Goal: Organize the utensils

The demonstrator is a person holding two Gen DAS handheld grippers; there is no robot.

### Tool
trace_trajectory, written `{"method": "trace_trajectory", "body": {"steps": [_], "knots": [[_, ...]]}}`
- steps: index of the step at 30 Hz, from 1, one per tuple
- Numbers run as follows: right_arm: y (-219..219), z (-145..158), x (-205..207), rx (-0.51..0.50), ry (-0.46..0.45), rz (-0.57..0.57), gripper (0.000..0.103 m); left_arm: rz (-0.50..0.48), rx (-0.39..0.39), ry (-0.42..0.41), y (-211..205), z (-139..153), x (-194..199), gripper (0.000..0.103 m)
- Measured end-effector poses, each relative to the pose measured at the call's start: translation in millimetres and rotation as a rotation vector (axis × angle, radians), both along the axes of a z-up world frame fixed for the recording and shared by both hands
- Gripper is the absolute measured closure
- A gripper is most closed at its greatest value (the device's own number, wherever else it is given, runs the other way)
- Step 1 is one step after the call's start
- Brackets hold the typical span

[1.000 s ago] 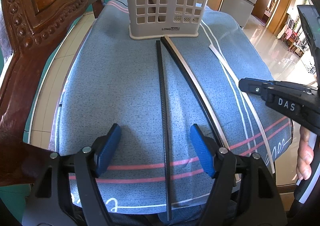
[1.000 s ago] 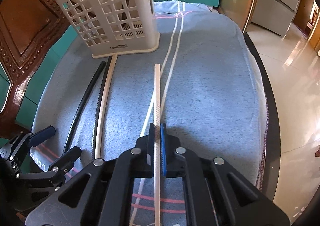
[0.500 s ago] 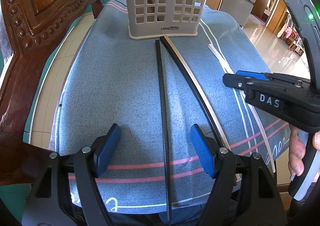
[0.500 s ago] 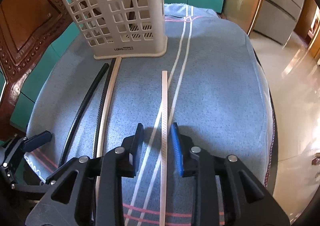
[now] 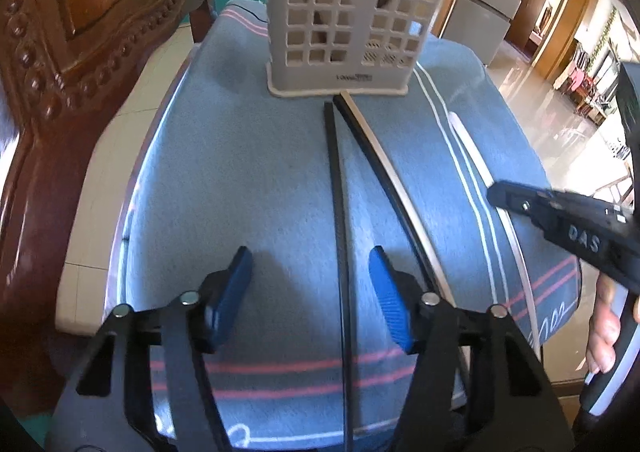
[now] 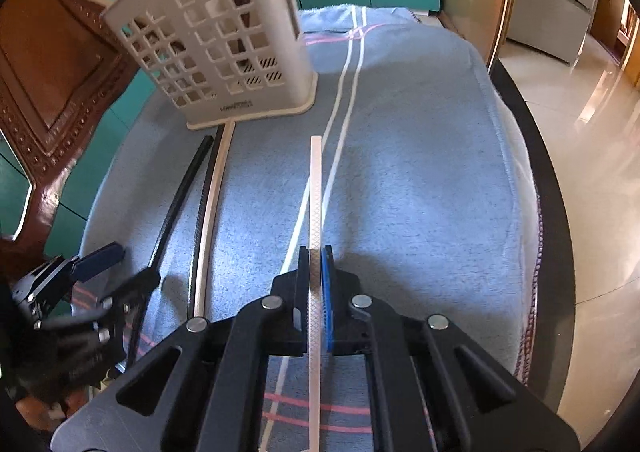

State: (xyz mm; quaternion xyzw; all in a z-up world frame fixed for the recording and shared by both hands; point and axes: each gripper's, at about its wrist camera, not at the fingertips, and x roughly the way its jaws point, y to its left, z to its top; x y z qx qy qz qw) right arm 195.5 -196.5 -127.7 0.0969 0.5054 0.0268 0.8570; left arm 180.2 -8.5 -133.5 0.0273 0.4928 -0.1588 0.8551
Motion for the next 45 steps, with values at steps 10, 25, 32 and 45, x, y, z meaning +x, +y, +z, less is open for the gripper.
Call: {"method": "trace_trajectory", "body": {"steps": [10, 25, 32, 45], "knots": [[13.4, 0.0, 7.7, -0.088, -0.007, 0.022, 0.084, 0.021, 0.027, 0.015, -11.7, 1.2, 50.6, 0.045], [19.0, -7.1, 21.3, -0.184, -0.012, 0.028, 0.082, 0.002, 0.119, 0.033, -35.0, -2.8, 90.7, 0.042], [22.5, -7.1, 16.4, -0.187, -0.018, 0.028, 0.082, 0.004, 0.113, 0.026, -32.1, -4.9, 85.1, 0.042], [27.4, -7.5, 16.6, -0.191, -0.024, 0.057, 0.077, -0.001, 0.109, 0.026, -28.2, -9.0, 65.4, 0.045]]}}
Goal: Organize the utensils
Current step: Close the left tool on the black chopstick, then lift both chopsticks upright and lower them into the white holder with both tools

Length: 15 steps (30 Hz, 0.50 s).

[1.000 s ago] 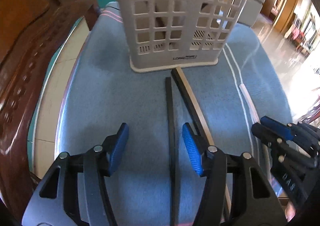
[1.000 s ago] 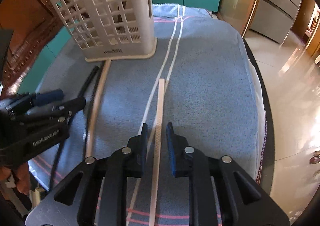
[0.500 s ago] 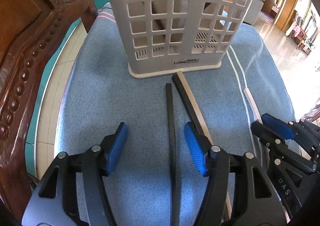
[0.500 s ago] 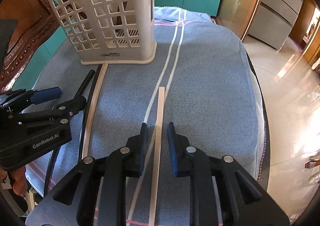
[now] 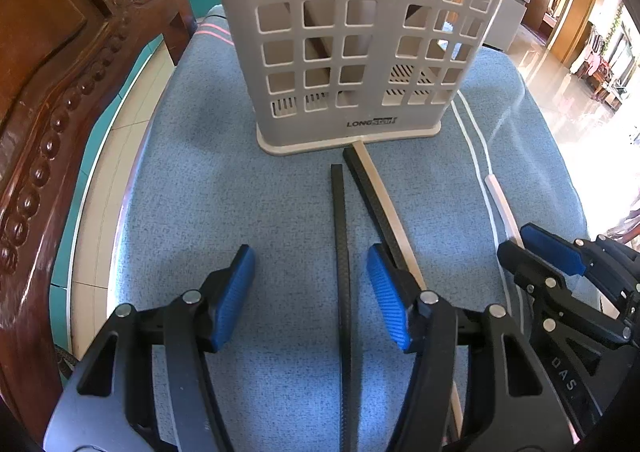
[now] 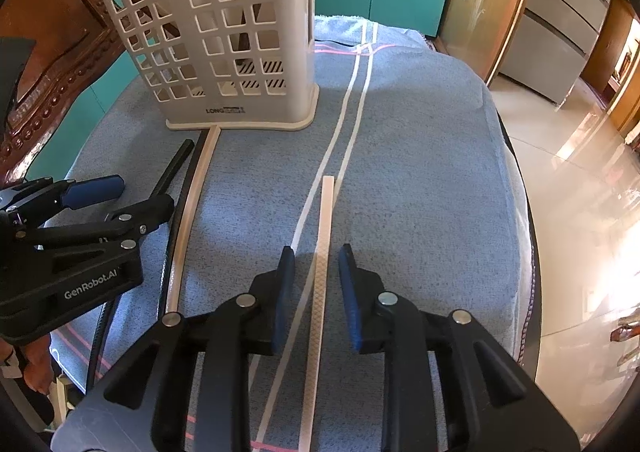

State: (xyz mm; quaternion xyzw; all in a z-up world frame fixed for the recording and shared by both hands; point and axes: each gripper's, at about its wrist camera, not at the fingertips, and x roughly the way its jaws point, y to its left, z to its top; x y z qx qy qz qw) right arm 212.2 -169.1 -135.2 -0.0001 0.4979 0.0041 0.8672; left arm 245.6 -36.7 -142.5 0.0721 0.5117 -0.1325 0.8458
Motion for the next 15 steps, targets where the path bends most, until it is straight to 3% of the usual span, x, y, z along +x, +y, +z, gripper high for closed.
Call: {"method": "trace_trajectory", "body": {"steps": [2, 4, 7, 10, 15], "knots": [[-0.8, -0.1, 1.4, 0.004, 0.002, 0.005, 0.080, -0.002, -0.002, -0.001, -3.4, 1.8, -3.9, 0.053], [-3.3, -0.6, 4.5, 0.014, 0.004, 0.009, 0.095, 0.000, -0.005, -0.001, 0.1, 5.4, -4.8, 0.071], [-3.1, -0.4, 9.3, 0.031, 0.008, 0.020, 0.096, 0.011, -0.018, 0.004, 6.8, 9.1, -0.6, 0.095], [-2.6, 6.5, 8.5, 0.037, -0.023, 0.030, 0.097, 0.030, -0.060, 0.005, 13.6, 15.7, 0.2, 0.096], [-7.1, 40.4, -5.9, 0.052, -0.120, 0.033, 0.097, 0.034, -0.082, -0.077, 24.0, 45.9, -9.4, 0.096]]}}
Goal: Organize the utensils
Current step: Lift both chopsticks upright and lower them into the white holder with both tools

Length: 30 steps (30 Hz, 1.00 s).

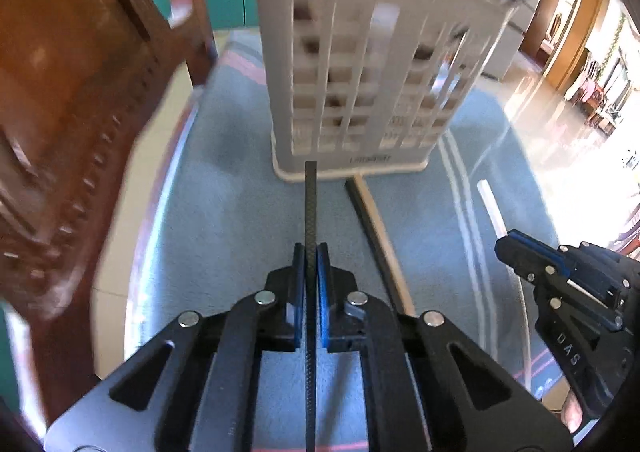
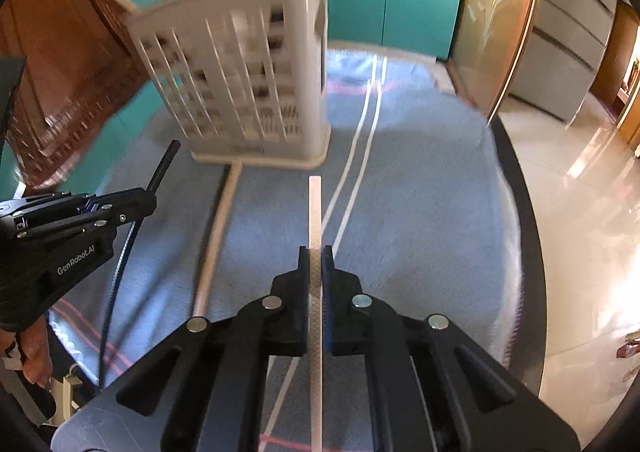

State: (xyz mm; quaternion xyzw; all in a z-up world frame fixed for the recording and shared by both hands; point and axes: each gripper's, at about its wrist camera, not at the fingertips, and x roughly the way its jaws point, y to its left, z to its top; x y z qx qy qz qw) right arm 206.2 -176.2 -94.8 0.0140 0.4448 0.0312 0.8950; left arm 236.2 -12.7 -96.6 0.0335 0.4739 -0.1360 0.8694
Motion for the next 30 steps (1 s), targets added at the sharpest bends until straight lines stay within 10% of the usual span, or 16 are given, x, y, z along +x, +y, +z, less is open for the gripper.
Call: {"method": "trace_trajectory", "body": {"steps": [30], "knots": [[-11.2, 237.8, -43.3, 0.109, -0.527, 0.117, 0.096, -0.064, -0.195, -0.465, 23.6, 233.2, -49.4, 0.096]]}}
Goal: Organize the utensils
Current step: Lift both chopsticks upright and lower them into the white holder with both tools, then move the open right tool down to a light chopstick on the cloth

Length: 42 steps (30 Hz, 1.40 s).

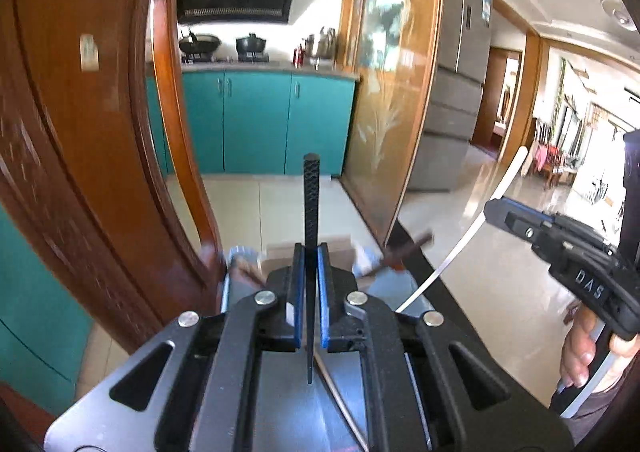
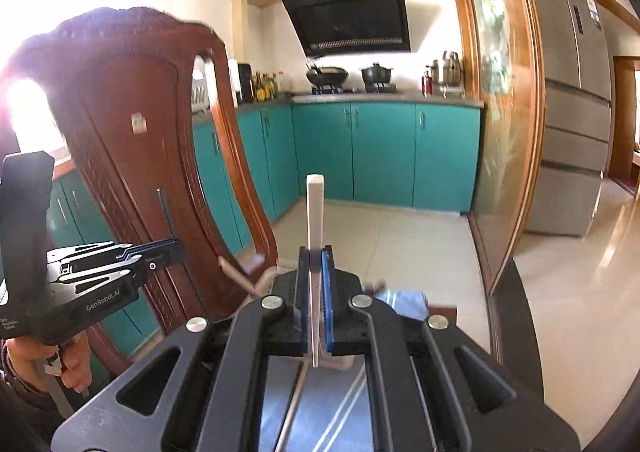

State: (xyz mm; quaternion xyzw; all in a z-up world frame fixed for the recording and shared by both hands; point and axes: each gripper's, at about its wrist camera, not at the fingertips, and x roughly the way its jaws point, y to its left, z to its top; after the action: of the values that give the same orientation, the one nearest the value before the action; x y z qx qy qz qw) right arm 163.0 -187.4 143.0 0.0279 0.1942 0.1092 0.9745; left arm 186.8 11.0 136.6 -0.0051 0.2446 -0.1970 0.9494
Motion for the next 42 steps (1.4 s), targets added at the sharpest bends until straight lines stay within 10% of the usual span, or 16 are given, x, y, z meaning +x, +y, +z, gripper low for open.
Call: {"method": "trace_trajectory", "body": {"steps": [9, 27, 35, 42], "knots": [[4.2, 47.0, 28.5, 0.014, -0.132, -0.074, 0.096, 0.117, -0.095, -0.128, -2.3, 35.8, 40.8, 0.096], [38.2, -82.1, 69.8, -0.081, 0.035, -0.073, 0.097, 0.199, -0.038, -0.015, -19.7, -61.1, 89.0, 0.096], [34.5, -88.0, 50.9, -0.095, 0.022, -0.089, 0.093, 0.194, -0.017, 0.020, -22.0, -82.4, 84.8, 0.096], [18.3, -80.7, 9.1, -0.041, -0.048, -0.109, 0.069, 0.201, 0.005, -0.032, -13.2, -83.3, 51.0, 0.081]]}}
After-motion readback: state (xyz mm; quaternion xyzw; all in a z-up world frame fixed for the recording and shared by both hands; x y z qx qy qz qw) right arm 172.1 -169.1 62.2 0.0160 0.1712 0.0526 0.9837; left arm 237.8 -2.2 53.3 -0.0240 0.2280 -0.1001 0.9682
